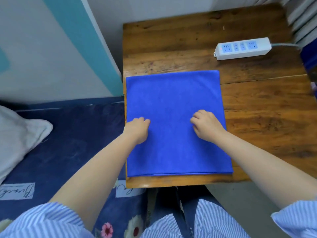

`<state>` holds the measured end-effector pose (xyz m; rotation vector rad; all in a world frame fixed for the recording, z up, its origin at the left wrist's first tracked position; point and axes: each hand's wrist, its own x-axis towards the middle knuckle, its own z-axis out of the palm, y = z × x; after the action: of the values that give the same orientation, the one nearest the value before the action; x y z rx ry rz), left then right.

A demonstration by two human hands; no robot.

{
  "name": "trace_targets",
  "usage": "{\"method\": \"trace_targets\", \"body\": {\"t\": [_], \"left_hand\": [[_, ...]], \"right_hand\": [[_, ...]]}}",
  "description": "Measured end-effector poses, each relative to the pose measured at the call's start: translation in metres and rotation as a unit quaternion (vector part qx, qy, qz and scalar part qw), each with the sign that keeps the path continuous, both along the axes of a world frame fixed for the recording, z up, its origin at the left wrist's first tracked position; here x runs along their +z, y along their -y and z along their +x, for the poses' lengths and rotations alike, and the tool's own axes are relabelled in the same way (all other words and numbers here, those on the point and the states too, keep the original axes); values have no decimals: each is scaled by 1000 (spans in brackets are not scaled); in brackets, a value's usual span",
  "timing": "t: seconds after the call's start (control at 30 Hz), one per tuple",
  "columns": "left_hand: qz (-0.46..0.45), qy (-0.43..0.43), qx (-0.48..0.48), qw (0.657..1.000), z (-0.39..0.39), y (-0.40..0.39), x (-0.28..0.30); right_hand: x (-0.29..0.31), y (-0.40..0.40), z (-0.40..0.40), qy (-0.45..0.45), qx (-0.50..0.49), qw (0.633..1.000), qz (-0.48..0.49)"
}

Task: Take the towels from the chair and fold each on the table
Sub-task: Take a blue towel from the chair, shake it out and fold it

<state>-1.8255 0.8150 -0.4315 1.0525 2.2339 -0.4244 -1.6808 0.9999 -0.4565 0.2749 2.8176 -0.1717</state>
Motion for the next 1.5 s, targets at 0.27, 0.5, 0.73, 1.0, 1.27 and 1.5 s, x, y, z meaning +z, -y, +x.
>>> {"method": "trace_targets", "body": {"t": [0.27, 0.5, 0.73, 1.0, 1.27, 1.5], "left_hand": [[151, -53, 120, 980, -57, -92, -45], [177, -68, 101, 977, -92, -108, -84], [198, -103, 93, 970, -126, -86, -92], [206, -112, 147, 961, -137, -86, -92], [274, -104, 155, 943, -139, -75, -85], [161, -172, 139, 962, -146, -73, -56]], "right_hand": [[-28, -18, -109, 12, -68, 994, -85], [-55, -43, -148, -21, -52, 996, -63], [-56, -77, -144, -4, -76, 996, -45], [-51, -134, -123, -1, -147, 989, -16], [-43, -146, -92, -89, -175, 980, 29], [-19, -135, -111, -21, -194, 976, 98]]}}
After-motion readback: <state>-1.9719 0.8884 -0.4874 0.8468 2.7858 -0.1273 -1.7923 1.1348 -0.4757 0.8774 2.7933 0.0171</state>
